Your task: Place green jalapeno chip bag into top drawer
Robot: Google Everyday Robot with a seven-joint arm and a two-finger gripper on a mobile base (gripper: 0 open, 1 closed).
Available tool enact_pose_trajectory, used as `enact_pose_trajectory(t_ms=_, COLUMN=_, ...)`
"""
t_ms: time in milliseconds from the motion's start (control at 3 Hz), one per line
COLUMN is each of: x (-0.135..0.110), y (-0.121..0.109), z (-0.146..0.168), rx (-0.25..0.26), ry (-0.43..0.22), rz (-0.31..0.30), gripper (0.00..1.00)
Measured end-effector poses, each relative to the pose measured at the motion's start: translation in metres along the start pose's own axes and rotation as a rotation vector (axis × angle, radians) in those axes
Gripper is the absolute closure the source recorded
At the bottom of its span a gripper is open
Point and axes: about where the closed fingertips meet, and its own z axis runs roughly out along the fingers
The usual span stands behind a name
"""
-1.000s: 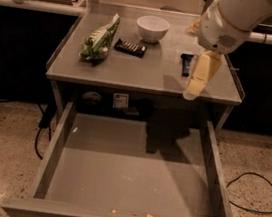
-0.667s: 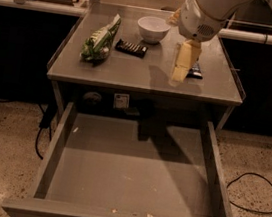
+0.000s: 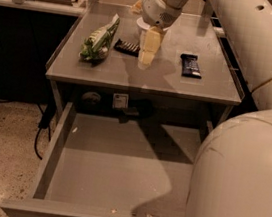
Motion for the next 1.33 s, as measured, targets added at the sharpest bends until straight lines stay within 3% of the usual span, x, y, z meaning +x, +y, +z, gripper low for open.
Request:
enact_pose_trajectory(t_ms=333, x=0.0, y=0.0, z=0.0, rx=0.0, ry=0.0, rz=0.0, gripper=0.0)
enact_pose_trajectory(t_ms=667, x=-0.01, y=-0.02, z=0.016, rx=0.016, ry=-0.031, rz=-0.051, gripper=0.0)
enact_pose_trajectory(t_ms=1333, x=-0.057, y=-0.065, z=0.083, rx=-0.023, ry=-0.151, rz=-0.218, gripper=0.0)
